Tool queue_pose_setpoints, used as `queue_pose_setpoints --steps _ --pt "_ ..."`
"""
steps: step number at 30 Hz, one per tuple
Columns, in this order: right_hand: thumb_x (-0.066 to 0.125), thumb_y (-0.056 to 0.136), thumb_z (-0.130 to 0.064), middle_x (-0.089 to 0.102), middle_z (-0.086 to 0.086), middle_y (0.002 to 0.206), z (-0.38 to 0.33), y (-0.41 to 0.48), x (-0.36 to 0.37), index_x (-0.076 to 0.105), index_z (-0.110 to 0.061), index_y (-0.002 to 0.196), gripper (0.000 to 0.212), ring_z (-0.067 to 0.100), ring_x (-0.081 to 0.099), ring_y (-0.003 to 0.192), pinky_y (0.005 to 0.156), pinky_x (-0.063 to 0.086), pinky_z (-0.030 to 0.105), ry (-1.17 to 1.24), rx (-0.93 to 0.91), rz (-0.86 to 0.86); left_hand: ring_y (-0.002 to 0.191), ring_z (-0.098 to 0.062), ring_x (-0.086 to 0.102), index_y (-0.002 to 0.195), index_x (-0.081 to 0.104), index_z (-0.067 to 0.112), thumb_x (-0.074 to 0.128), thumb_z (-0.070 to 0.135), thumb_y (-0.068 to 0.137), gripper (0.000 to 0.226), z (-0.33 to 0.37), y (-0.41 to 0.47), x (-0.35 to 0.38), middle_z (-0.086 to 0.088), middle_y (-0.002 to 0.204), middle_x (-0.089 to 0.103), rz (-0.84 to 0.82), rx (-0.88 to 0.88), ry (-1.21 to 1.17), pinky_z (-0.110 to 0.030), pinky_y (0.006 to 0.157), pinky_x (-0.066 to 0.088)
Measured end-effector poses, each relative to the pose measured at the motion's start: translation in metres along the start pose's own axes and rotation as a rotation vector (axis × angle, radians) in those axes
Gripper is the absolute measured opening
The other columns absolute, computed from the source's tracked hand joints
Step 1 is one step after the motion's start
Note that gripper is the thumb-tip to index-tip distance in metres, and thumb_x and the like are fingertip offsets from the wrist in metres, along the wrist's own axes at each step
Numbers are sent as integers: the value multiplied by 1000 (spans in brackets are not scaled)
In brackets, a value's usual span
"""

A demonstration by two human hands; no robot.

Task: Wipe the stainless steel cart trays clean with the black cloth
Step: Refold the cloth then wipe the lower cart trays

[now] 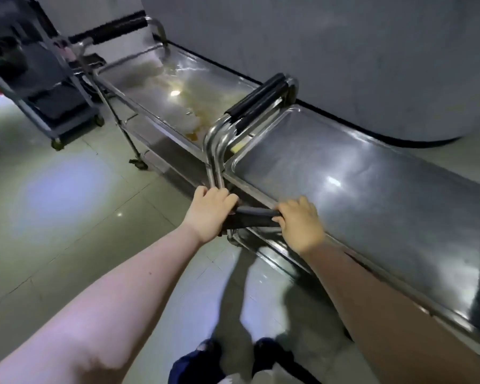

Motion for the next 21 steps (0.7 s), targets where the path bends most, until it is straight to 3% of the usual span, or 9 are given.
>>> queue_pose_setpoints --steps 3,7,10,12,16,19,21 --pt "61 86 -19 64 7 80 -7 -34 38 69 -11 84 11 35 57 74 68 45 40 46 149 77 100 -30 56 111 55 21 62 10 82 32 5 5 36 -2 104 57 -109 133 -26 -41 82 32" --pt "71 78 -10 67 6 80 -19 -72 70 72 -10 84 6 33 55 72 59 46 40 56 436 174 96 -29 54 102 57 22 57 7 81 26 25 15 57 -2 98 56 -158 241 -83 -38 75 25" --pt "75 80 -12 69 4 82 -22 -102 90 73 -12 87 7 31 55 76 62 45 38 37 582 151 98 -22 56 102 53 31 54 10 82 30 44 14 73 6 101 55 -183 327 -43 -36 74 29" --pt "74 82 -15 69 2 87 -24 -125 102 73 -14 92 10 30 55 81 68 47 40 58 646 139 104 -19 55 110 52 31 58 12 82 35 56 5 90 8 109 55 -233 395 -34 -36 83 34" --pt "74 78 -7 68 3 84 -19 -166 125 73 -11 91 14 30 58 85 70 49 41 98 745 122 85 -22 62 96 59 25 78 9 62 43 86 -10 118 4 92 61 -243 535 -99 -38 79 40" --pt "68 79 -9 65 5 78 -2 -188 146 71 -8 83 6 30 61 83 65 53 43 132 778 99 107 -23 55 111 53 26 62 15 82 33 114 -4 151 4 112 57 -341 595 -114 -40 93 34" --pt "62 85 -11 65 5 82 17 -201 168 72 -9 87 10 29 61 84 71 52 42 165 845 63 115 -21 49 118 48 28 57 20 88 33 135 1 180 4 121 52 -387 628 -113 -39 99 31"
Point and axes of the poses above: each hand's wrist, its own y-axis towards the middle knuckle, its own x-axis out of the palm, z = x × y, the point moved 1 cm from there along y, towards the middle knuckle
